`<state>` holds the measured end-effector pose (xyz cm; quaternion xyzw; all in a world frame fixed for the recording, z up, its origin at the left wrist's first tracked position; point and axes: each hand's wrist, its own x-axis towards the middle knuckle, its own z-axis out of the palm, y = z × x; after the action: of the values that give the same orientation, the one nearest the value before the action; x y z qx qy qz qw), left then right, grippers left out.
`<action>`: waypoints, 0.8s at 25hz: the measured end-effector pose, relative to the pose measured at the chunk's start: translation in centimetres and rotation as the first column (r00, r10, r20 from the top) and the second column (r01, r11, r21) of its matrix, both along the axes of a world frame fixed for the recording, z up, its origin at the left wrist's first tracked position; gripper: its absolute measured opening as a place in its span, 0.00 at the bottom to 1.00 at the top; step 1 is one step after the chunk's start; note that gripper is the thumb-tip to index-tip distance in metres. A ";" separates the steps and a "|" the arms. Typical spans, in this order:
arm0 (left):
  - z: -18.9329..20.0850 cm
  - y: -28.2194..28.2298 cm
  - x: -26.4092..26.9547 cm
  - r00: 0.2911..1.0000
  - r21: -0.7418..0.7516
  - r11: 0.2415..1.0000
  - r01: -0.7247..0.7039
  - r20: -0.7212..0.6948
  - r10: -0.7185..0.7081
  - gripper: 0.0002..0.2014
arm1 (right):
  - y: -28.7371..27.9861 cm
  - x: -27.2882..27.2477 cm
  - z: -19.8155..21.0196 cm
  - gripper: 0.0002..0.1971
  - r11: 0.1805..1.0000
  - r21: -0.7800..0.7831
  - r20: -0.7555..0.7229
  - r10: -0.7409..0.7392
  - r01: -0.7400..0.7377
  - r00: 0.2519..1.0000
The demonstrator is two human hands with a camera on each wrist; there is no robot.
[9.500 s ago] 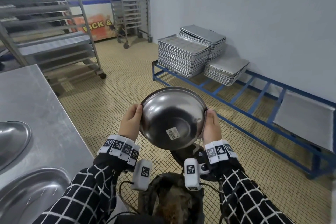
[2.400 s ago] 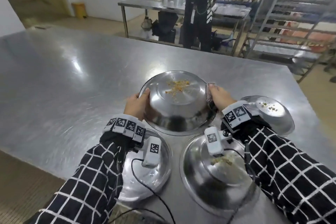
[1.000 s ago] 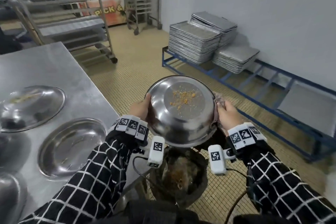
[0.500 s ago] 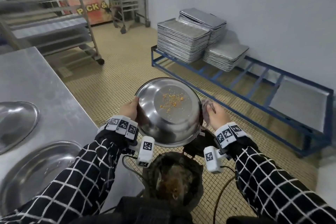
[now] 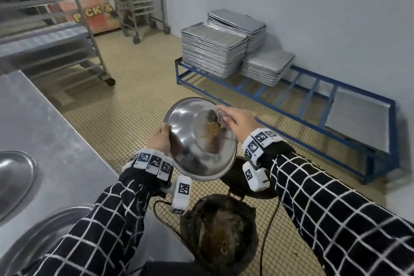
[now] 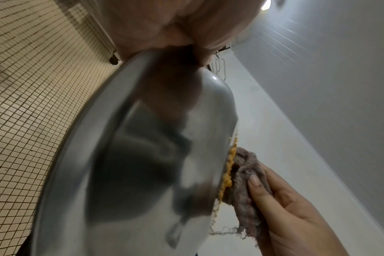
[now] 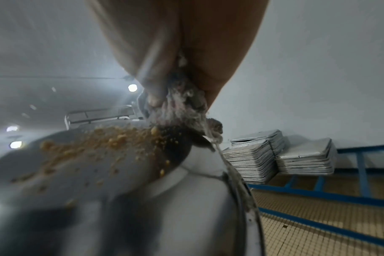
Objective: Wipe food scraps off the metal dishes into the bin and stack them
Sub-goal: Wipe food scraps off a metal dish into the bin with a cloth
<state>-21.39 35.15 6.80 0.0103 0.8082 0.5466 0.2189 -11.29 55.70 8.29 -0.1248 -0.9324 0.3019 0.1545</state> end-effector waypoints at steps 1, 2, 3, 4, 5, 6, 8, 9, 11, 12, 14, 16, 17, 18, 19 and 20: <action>-0.5 0.1 -0.2 1.000 0.019 1.000 -0.012 -0.005 0.012 0.21 | -0.3 0.0 -0.4 0.21 1.000 0.009 0.011 0.029 -0.029 1.000; -0.8 0.2 -0.2 1.000 0.036 0.999 -0.029 -0.002 0.030 0.20 | -0.4 0.2 -1.0 0.22 0.999 0.021 0.014 0.047 -0.048 0.999; -1.3 0.4 -0.3 0.999 0.053 0.997 -0.049 0.004 0.049 0.19 | -0.5 0.6 -1.5 0.22 0.998 0.029 0.023 0.057 -0.057 0.998; -1.6 0.4 -0.3 0.997 0.071 0.995 -0.074 0.018 0.073 0.17 | -0.3 1.1 -2.2 0.22 0.998 0.028 0.049 0.058 -0.060 0.997; -1.7 0.5 -0.2 0.995 0.095 0.991 -0.098 0.035 0.095 0.15 | -0.4 1.8 -2.7 0.22 0.997 0.029 0.077 0.066 -0.068 0.995; -1.9 0.6 -0.1 0.993 0.109 0.987 -0.116 0.047 0.111 0.14 | -0.2 2.5 -3.3 0.21 0.996 0.037 0.099 0.078 -0.082 0.992; -2.1 0.9 0.4 0.990 0.114 0.984 -0.137 0.047 0.132 0.16 | 0.1 4.1 -4.4 0.21 0.992 0.021 0.122 0.124 -0.127 0.985; -2.0 1.2 0.7 0.989 0.122 0.981 -0.148 0.040 0.144 0.17 | 0.3 4.8 -4.9 0.20 0.992 -0.016 0.136 0.128 -0.127 0.982; -1.8 1.7 1.3 0.987 0.138 0.977 -0.162 0.027 0.159 0.18 | 0.9 5.9 -5.7 0.20 0.994 -0.109 0.161 0.030 -0.013 0.987; -1.7 1.9 1.6 0.986 0.137 0.977 -0.164 0.023 0.162 0.17 | 1.3 6.1 -5.7 0.20 0.982 -0.170 0.165 -0.055 0.083 0.985; -1.8 2.2 1.8 0.986 0.130 0.977 -0.169 0.016 0.168 0.19 | 1.7 5.9 -4.8 0.19 0.940 -0.276 0.138 -0.168 0.201 0.976; -1.9 2.3 1.9 0.983 0.131 0.974 -0.183 0.011 0.183 0.18 | 1.7 4.9 -2.9 0.18 0.934 -0.318 0.052 -0.156 0.164 0.986; -2.0 2.3 1.9 0.980 0.142 0.970 -0.198 0.009 0.198 0.17 | 1.5 4.2 -1.8 0.18 0.949 -0.290 0.012 -0.127 0.126 0.992; -1.9 2.2 2.0 0.978 0.146 0.968 -0.206 0.008 0.207 0.16 | 1.2 3.4 -0.8 0.19 0.966 -0.243 -0.018 -0.097 0.090 0.995; -1.9 2.1 2.0 0.978 0.142 0.968 -0.206 -0.003 0.209 0.16 | 0.8 2.4 0.0 0.19 0.979 -0.199 -0.041 -0.061 0.052 0.997; -1.9 2.0 2.0 0.978 0.141 0.968 -0.206 -0.017 0.210 0.16 | 0.4 1.6 0.4 0.19 0.985 -0.170 -0.049 -0.021 0.012 0.999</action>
<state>-19.35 37.18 4.90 -0.0506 0.7684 0.6210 0.1465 -9.73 56.08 8.72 -0.1375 -0.8981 0.3819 0.1696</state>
